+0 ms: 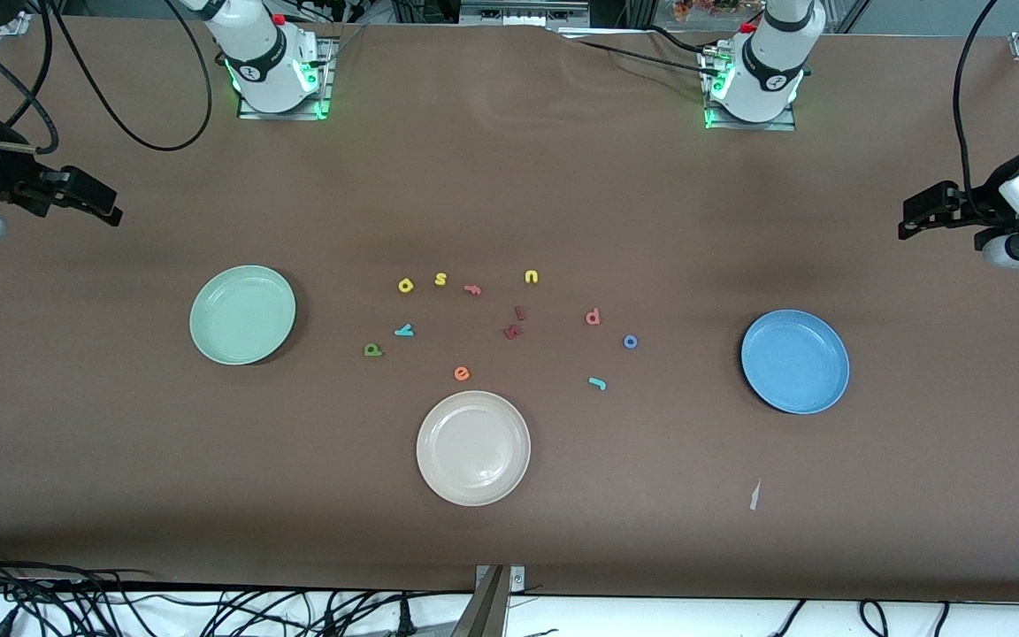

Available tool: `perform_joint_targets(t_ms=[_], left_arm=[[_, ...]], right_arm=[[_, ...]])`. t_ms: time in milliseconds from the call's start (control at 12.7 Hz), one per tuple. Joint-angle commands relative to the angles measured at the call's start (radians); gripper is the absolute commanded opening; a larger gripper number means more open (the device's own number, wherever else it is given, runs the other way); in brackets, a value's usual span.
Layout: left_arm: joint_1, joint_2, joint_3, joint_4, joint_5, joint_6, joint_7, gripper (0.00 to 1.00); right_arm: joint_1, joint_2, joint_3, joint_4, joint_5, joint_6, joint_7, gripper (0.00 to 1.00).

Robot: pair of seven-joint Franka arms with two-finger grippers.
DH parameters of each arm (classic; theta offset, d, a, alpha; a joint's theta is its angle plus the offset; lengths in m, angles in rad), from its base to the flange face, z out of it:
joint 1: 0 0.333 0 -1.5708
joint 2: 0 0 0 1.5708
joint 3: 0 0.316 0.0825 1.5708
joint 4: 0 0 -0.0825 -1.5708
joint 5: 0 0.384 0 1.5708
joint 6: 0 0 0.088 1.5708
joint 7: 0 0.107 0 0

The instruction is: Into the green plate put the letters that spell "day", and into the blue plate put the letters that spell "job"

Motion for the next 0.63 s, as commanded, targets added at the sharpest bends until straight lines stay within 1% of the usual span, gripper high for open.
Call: perform_joint_targets(t_ms=[0, 553], left_arm=[[-0.002, -0.007, 0.001, -0.009, -0.006, 0.009, 0.008, 1.00], [-0.002, -0.006, 0.000, -0.007, -0.008, 0.009, 0.019, 1.00]], right_arm=[[0.013, -0.012, -0.004, -0.001, -0.017, -0.010, -0.009, 1.00], [0.013, -0.012, -0.003, 0.001, -0.017, -0.010, -0.009, 1.00]])
